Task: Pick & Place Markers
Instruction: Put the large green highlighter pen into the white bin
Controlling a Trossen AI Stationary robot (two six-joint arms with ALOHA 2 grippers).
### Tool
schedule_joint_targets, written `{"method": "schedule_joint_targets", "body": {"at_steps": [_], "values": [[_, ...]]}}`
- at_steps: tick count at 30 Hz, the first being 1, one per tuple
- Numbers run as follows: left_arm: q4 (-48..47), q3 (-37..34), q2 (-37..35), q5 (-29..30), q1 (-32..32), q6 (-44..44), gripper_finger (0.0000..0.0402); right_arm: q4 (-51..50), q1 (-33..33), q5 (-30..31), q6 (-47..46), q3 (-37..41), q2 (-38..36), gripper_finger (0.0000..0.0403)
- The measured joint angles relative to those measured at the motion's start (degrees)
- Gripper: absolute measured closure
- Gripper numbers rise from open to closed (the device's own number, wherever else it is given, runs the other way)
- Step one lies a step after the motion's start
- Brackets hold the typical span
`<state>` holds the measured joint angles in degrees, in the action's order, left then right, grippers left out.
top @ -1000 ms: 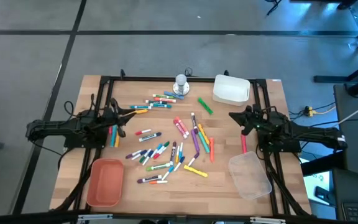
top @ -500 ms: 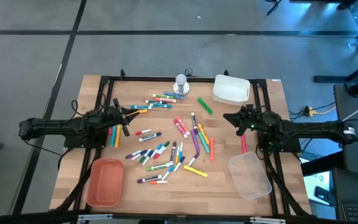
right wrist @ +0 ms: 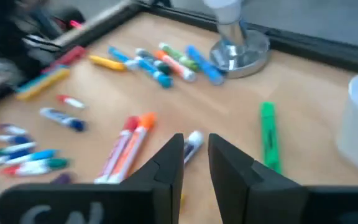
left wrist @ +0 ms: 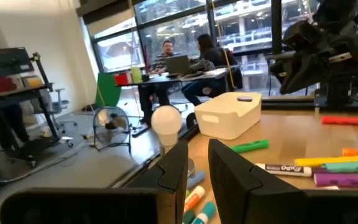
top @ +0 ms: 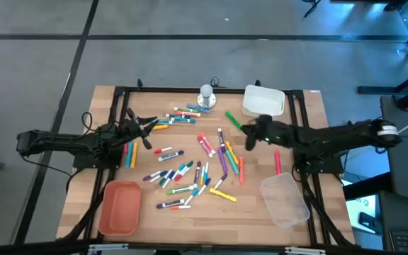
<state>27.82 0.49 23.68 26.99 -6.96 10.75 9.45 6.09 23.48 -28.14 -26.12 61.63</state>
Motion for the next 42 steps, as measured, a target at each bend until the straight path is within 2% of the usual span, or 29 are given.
{"method": "schedule_joint_targets", "body": {"at_steps": [3, 8, 12, 19, 24, 27, 35, 39, 42], "values": [[1.48, 0.02, 0.56, -0.56, -0.01, 0.57, 0.0343, -4.5, 0.49, 1.21, 4.29, -8.9, 8.3, 0.0328], [3.52, 1.3, 0.6, -2.28, -0.04, 4.79, 0.0342, -22.34, 3.22, 6.75, 6.53, -22.72, 21.79, 0.0328], [3.93, 2.16, 0.58, -3.05, -0.04, 5.8, 0.034, -33.01, 6.86, 3.48, 4.87, -30.58, 31.13, 0.0328], [-2.11, 2.16, 1.13, -2.8, -0.04, 2.3, 0.0311, -41.14, 12.21, 0.15, 6.93, -40.12, 40.04, 0.0328], [-3.41, 2.16, 2.61, -0.56, -0.62, -0.52, 0.0287, -42.78, 16.0, -7.51, 7.89, -43.75, 43.1, 0.0327], [-3.39, 2.16, 3.21, -0.83, -1.48, -0.95, 0.028, -43.41, 17.85, -10.68, 7.9, -44.91, 44.72, 0.0312], [-1.81, 2.16, 3.59, -1.49, -3.78, 3.05, 0.0284, -44.52, 19.32, -9.59, 7.17, -46.17, 48.06, 0.024], [1.67, 2.14, 3.59, -2.14, -5.29, 6.89, 0.0285, -44.72, 19.32, -10.73, 6.05, -46.28, 49.88, 0.0241], [6.68, 2.14, 3.59, -4.58, -6.64, 9.66, 0.0286, -44.64, 19.32, -13.14, 5.68, -46.48, 50.99, 0.0261]]}}
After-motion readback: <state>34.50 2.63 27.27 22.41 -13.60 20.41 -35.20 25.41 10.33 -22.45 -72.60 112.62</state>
